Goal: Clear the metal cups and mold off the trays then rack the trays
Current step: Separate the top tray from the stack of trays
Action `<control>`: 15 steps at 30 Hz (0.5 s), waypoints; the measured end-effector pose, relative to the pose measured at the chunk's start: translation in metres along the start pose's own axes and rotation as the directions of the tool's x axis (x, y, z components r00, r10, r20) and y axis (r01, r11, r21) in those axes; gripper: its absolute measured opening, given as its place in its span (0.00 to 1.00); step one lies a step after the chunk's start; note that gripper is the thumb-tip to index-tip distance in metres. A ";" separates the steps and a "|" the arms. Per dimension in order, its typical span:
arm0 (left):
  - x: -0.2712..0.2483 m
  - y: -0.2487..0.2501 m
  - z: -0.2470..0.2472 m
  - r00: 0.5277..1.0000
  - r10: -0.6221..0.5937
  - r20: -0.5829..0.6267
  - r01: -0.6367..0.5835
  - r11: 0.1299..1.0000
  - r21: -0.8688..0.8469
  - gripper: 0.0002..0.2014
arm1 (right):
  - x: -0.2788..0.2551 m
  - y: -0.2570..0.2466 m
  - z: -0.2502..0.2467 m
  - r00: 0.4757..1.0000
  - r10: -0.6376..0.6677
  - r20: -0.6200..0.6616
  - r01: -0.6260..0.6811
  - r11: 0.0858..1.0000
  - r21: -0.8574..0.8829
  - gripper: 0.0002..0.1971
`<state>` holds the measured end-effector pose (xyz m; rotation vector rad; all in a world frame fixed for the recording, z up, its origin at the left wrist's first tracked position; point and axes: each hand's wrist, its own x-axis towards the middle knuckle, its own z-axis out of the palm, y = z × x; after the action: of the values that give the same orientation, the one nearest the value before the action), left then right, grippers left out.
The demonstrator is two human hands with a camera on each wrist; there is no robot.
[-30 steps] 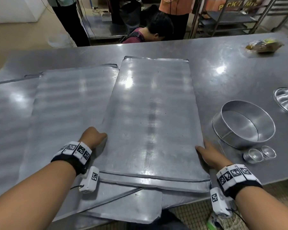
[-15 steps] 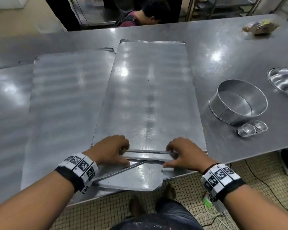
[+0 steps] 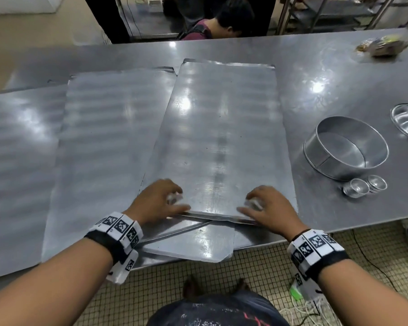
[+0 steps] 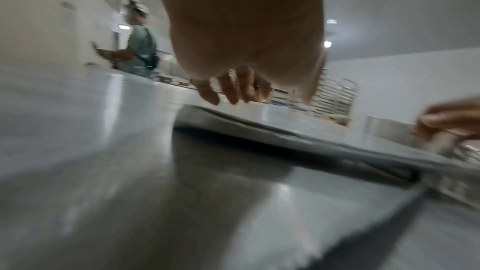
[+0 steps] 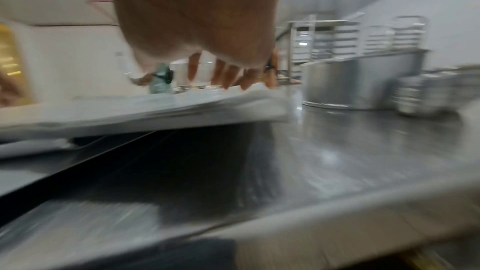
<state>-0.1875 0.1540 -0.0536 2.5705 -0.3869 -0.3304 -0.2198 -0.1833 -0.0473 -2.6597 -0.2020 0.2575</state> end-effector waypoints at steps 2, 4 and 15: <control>0.002 -0.016 -0.006 0.970 -0.139 -0.201 0.135 0.990 -0.037 0.28 | 0.000 0.021 -0.005 0.942 0.236 -0.239 -0.222 0.971 0.084 0.24; 0.003 -0.032 -0.012 0.904 -0.338 -0.261 0.320 0.941 -0.109 0.33 | -0.003 0.042 -0.009 0.831 0.472 -0.295 -0.432 0.881 0.191 0.29; 0.012 -0.038 -0.010 0.829 -0.515 -0.217 0.460 0.849 -0.259 0.31 | 0.006 0.066 -0.002 0.796 0.602 -0.062 -0.439 0.645 0.626 0.17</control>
<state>-0.1660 0.1861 -0.0675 2.4359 0.4070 -0.1641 -0.2070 -0.2413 -0.0765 -2.0233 0.6669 0.1066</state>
